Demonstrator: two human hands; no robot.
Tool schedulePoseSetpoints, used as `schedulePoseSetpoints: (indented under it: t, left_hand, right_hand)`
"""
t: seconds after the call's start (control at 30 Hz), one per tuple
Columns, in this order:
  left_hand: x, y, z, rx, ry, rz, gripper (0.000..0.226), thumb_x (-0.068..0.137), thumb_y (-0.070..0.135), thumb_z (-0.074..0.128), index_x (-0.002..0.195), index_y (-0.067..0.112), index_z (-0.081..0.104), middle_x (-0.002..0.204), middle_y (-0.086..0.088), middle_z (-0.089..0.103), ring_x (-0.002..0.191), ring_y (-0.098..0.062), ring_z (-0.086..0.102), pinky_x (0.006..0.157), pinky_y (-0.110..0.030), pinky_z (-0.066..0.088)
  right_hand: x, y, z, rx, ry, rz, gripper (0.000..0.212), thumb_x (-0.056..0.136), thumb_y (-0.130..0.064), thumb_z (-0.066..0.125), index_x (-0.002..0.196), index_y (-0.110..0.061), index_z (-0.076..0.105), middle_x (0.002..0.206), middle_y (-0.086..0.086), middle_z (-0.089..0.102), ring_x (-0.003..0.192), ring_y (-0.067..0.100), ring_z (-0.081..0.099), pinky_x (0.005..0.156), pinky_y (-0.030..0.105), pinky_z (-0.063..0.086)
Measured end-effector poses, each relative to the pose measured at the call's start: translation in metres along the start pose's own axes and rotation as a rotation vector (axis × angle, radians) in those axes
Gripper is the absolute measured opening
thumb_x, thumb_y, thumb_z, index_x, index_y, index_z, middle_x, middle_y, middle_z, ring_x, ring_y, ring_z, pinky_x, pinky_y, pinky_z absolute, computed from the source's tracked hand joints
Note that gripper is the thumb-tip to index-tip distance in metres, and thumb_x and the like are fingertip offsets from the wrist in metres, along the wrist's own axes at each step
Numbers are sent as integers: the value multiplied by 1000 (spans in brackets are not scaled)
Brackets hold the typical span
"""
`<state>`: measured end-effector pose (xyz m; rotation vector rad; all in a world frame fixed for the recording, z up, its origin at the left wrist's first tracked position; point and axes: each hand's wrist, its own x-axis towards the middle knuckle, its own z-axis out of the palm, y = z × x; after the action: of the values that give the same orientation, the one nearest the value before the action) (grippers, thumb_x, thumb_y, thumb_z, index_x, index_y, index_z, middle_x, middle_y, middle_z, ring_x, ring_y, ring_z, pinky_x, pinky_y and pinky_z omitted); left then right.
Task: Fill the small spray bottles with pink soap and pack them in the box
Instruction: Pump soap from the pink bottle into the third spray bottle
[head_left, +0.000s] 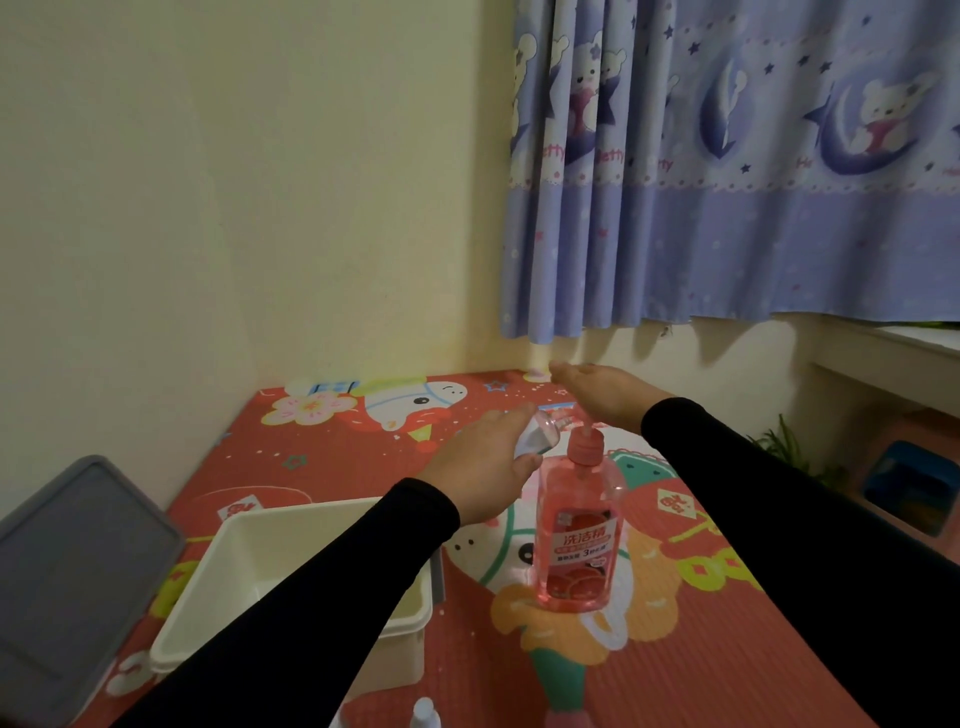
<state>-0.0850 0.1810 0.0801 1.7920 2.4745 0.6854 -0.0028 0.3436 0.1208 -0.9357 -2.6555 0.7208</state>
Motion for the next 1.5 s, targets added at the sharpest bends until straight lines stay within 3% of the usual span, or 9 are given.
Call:
schedulePoseSetpoints:
  t: [0.3,0.4,0.53,0.67,0.77,0.9,1.1,1.33,1.5]
  left_hand:
    - [-4,-2,8,23,-57,-15,61,102,36,40,154,21,12,159,-3,22,147,-20,19,117,-36,21]
    - [-3,0,2,18,-42,-4,59,102,35,41,153,21,16,157,-5,27,143,-21,27,111,-32,25]
    - [-3,2,-3,2,-20,-5,56,101,35,43,151,22,21,152,-7,33,137,-24,35,105,-33,31]
    - [-4,1,2,29,-43,-7,58,102,35,41,153,21,17,155,-7,29,141,-23,29,109,-34,27]
    - [-5,0,7,28,-69,-24,60,102,36,40,154,21,13,157,-6,25,144,-22,24,113,-36,25]
    - [-4,0,2,31,-71,-20,60,102,36,40,154,21,13,158,-6,24,145,-21,22,113,-34,23]
    - [-3,3,-4,0,-26,-12,56,101,35,43,151,22,21,152,-7,34,136,-25,37,106,-35,33]
    - [-4,-2,8,20,-69,-20,61,103,35,39,154,21,10,160,-6,21,147,-21,18,115,-37,22]
    - [-2,-1,3,29,-67,-17,61,102,36,40,154,21,12,159,-6,22,146,-22,22,113,-34,23]
  right_hand:
    - [-3,5,14,99,-49,22,54,104,-42,21,141,-12,47,148,9,43,138,24,37,112,34,25]
    - [-6,-2,5,47,-60,13,54,105,-39,21,143,-6,39,148,17,41,136,33,37,111,40,27]
    - [-1,-3,-1,-19,9,20,61,100,-54,19,141,-17,46,143,12,49,130,28,45,111,41,31]
    - [2,4,10,-13,-27,-1,44,105,-29,26,137,-9,49,142,12,49,129,27,46,105,33,32]
    - [-1,7,15,66,-39,11,56,103,-47,21,135,-15,53,144,9,49,131,24,44,112,36,30]
    - [-4,0,9,15,-52,15,50,106,-35,20,144,-8,38,146,19,41,133,34,39,109,40,30]
    - [5,1,1,-47,1,-16,62,102,-49,14,139,-13,49,144,13,48,132,30,44,112,41,30]
    - [6,11,17,121,-22,17,60,100,-53,21,133,-18,57,141,6,52,129,23,46,111,37,32]
    - [1,4,9,81,-25,12,53,105,-38,18,140,-10,45,145,13,46,133,28,43,109,36,29]
